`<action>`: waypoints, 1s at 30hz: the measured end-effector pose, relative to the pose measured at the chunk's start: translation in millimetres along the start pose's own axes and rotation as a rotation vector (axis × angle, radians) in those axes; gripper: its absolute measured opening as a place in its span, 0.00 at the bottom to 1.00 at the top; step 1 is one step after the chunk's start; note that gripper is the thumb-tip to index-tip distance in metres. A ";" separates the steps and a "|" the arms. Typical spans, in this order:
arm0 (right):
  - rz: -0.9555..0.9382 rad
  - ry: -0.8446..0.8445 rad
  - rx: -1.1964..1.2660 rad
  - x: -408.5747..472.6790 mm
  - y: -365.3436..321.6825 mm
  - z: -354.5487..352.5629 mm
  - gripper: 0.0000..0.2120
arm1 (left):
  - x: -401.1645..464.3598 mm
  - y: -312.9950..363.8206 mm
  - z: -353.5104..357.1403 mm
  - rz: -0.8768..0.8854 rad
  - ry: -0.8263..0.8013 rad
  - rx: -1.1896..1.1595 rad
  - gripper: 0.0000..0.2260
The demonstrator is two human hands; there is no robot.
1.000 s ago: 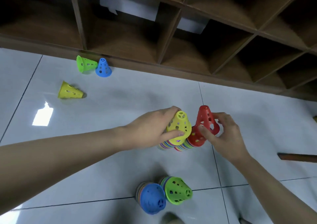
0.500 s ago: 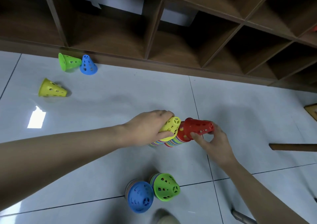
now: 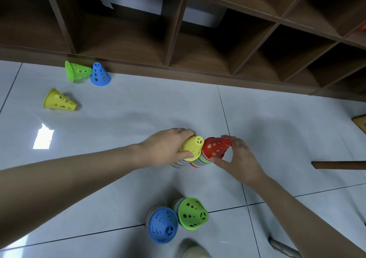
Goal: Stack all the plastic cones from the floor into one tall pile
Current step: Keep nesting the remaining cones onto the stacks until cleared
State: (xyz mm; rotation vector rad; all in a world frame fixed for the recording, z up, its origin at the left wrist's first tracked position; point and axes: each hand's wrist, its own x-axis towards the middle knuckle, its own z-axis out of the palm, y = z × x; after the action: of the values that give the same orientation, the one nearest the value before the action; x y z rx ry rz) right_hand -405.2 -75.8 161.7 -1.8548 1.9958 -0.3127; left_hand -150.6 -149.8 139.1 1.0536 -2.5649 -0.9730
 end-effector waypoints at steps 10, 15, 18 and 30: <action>-0.415 0.228 0.006 27.9 -96.4 -20.2 0.26 | -46.0 -89.1 -53.4 -0.237 0.266 0.057 0.18; -0.466 0.153 0.094 52.6 -151.1 7.7 0.23 | -88.6 -165.8 -86.3 -0.455 0.327 0.284 0.20; -0.483 0.048 0.075 61.5 -178.6 33.1 0.23 | -113.8 -203.2 -106.3 -0.670 0.223 0.458 0.32; -0.480 -0.240 -0.139 141.4 -245.7 114.0 0.22 | -164.2 -266.9 -89.0 -0.762 0.152 0.487 0.21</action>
State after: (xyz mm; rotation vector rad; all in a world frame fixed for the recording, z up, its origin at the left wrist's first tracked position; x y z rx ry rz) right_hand -140.6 -227.6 144.2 -2.3257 1.4329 -0.0754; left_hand 152.5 -222.6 44.6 2.2307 -2.3296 -0.3324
